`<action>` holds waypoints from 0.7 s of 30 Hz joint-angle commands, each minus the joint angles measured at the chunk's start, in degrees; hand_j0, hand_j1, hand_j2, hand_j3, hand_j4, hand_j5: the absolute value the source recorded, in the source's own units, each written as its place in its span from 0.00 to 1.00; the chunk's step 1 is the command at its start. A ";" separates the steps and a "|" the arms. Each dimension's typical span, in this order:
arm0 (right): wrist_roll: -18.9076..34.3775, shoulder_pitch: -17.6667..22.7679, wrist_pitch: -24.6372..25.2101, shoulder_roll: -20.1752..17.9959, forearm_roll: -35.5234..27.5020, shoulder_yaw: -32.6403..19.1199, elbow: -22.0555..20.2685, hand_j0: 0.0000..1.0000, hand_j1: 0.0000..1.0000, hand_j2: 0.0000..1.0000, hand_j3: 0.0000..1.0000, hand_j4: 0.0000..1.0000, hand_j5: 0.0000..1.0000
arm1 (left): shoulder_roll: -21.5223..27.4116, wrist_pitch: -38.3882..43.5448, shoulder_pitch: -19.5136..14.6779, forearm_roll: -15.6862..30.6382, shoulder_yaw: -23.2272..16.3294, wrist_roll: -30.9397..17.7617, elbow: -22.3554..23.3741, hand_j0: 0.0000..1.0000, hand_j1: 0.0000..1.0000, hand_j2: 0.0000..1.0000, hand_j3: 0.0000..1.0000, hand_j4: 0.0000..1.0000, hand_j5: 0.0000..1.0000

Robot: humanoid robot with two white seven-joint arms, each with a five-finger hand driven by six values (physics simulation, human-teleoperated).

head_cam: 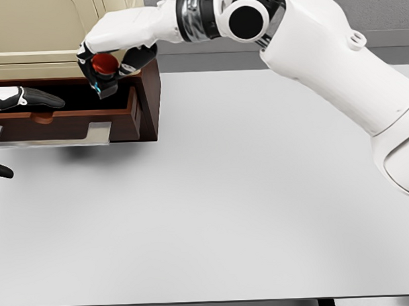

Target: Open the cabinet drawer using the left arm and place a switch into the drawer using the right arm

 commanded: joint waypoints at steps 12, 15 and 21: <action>-0.01 -0.18 -0.20 1.95 0.48 0.04 3.38 0.47 0.47 0.47 0.47 0.47 0.47 | 0.16 0.17 0.11 0.16 0.11 0.02 0.01 1.00 1.00 1.00 1.00 1.00 1.00; -0.01 -0.18 -0.29 2.57 1.27 0.04 3.90 0.47 0.47 0.47 0.47 0.47 0.47 | 0.07 0.17 0.20 0.16 0.11 0.02 0.01 1.00 1.00 1.00 1.00 1.00 1.00; -0.01 -0.18 -0.20 3.54 1.45 0.04 5.48 0.52 0.52 0.52 0.52 0.52 0.52 | 0.07 0.17 0.29 0.07 0.11 0.02 0.01 1.00 1.00 1.00 1.00 1.00 1.00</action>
